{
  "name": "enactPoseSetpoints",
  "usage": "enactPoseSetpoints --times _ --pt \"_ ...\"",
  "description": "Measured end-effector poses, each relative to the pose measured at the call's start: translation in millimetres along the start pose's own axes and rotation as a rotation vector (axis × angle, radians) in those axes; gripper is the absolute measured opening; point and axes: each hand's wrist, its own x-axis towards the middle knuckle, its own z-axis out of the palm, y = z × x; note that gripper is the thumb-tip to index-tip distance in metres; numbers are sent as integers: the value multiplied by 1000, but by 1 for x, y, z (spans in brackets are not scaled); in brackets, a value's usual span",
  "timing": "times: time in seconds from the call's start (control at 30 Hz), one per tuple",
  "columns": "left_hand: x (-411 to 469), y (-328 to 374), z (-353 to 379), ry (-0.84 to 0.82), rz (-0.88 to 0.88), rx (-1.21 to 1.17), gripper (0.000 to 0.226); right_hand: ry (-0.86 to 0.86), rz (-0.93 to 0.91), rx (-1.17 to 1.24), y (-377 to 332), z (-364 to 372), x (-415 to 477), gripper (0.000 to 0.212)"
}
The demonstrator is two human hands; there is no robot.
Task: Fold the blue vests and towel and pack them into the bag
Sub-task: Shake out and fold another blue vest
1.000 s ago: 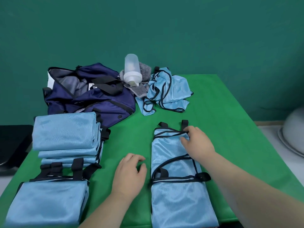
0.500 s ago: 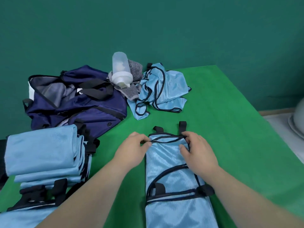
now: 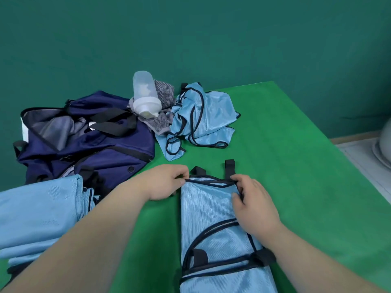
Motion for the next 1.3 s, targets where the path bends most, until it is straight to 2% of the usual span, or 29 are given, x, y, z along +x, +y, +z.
enactPoseSetpoints --times 0.1,0.17,0.23,0.3,0.4,0.5,0.73,1.0,1.3 --pt "0 1 7 56 -12 25 7 6 17 40 0 -1 -1 41" --pt "-2 -3 18 88 -51 -62 1 24 3 52 -1 -2 -2 38" --pt "-6 -6 30 145 -74 -205 16 33 -12 52 -2 -2 -1 40" --pt "-11 -5 43 243 -94 -287 25 32 -24 46 -2 -2 0 43" --pt "-14 0 63 427 -128 -275 14 21 -27 22 -1 -1 0 47" --pt "-11 -1 75 526 -130 -278 18 4 -26 2 -2 -1 1 46" --pt "-9 -5 80 550 -109 -296 14 11 41 86 1 1 2 46" --pt "-8 -2 80 531 -132 -186 18 81 174 312 3 0 -1 49" --pt "4 -3 75 481 -179 -137 24 99 103 117 1 1 4 32"
